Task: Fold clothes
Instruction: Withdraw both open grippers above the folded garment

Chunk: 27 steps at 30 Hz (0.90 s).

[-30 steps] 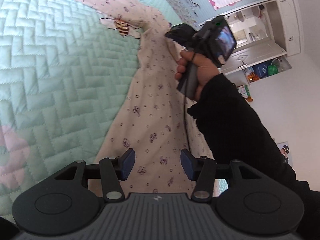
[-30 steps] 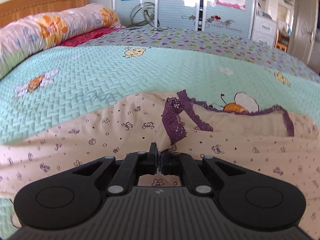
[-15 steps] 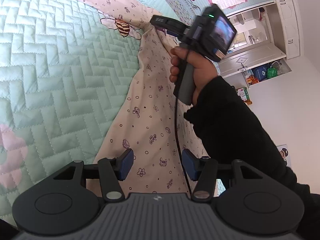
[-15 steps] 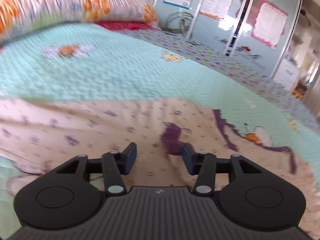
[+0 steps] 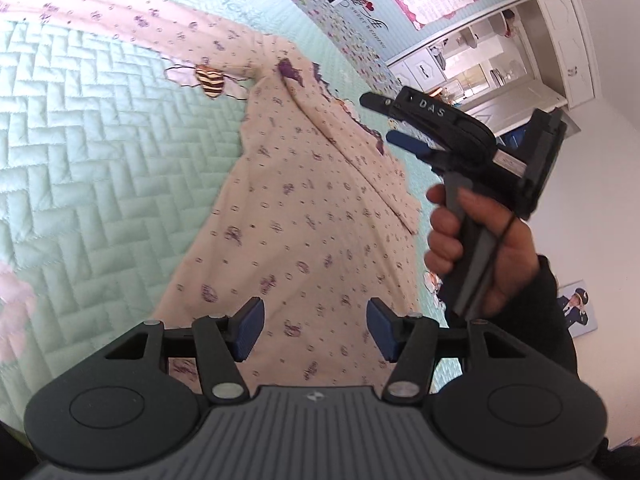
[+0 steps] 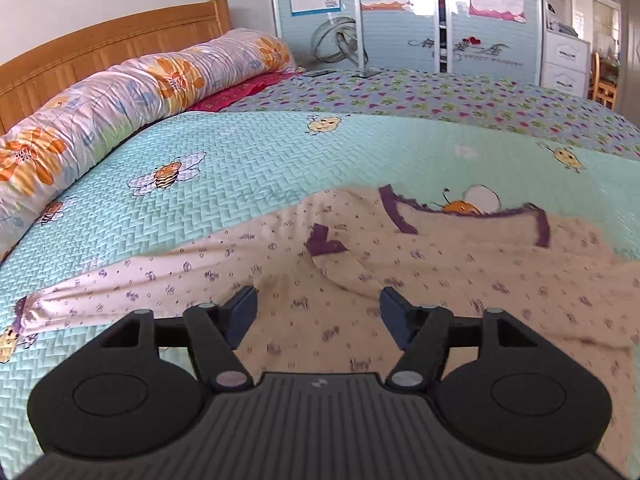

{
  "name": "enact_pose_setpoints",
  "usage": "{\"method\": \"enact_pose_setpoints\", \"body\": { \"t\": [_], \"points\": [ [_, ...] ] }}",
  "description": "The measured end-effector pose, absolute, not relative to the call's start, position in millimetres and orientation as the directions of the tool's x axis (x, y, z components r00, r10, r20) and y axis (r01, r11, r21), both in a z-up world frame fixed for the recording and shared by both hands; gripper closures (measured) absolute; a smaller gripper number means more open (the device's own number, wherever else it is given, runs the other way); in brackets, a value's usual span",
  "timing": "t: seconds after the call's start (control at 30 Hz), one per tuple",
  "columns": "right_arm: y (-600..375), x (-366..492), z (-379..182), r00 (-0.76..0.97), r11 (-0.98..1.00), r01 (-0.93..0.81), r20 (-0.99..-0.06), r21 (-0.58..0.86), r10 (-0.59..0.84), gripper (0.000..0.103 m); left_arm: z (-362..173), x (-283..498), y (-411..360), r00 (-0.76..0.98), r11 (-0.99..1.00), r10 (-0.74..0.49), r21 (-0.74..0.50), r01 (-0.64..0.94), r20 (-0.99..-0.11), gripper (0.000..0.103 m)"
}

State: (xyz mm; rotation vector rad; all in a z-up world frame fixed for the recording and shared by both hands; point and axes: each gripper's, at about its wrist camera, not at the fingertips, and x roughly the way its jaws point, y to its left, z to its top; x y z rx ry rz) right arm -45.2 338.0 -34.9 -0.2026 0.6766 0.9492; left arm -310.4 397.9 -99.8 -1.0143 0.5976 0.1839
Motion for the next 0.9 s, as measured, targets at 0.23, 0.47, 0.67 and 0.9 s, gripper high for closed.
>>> {"method": "enact_pose_setpoints", "body": {
  "t": [0.23, 0.47, 0.67, 0.9],
  "points": [
    [306.3, -59.9, -26.2, 0.421, 0.604, -0.79, -0.622, 0.106, 0.66, 0.034, -78.7, -309.4, 373.4, 0.825, 0.576, -0.119, -0.715, -0.396, -0.552, 0.042],
    [284.6, -68.4, -24.7, 0.424, 0.619, -0.778, -0.635, 0.109, 0.645, 0.034, -63.8, -312.2, 356.0, 0.822, 0.605, -0.101, -0.69, -0.397, -0.561, 0.041],
    [268.3, -76.6, -27.7, 0.421, 0.612, -0.785, -0.645, 0.094, 0.638, 0.033, -55.9, -312.5, 345.7, 0.819, 0.627, -0.089, -0.671, -0.397, -0.567, 0.04],
    [201.8, -90.6, -92.9, 0.394, 0.642, -0.764, -0.738, 0.068, 0.547, 0.031, -75.9, -300.6, 336.2, 0.763, 0.681, -0.065, -0.587, -0.438, -0.643, 0.039]
  ]
}}
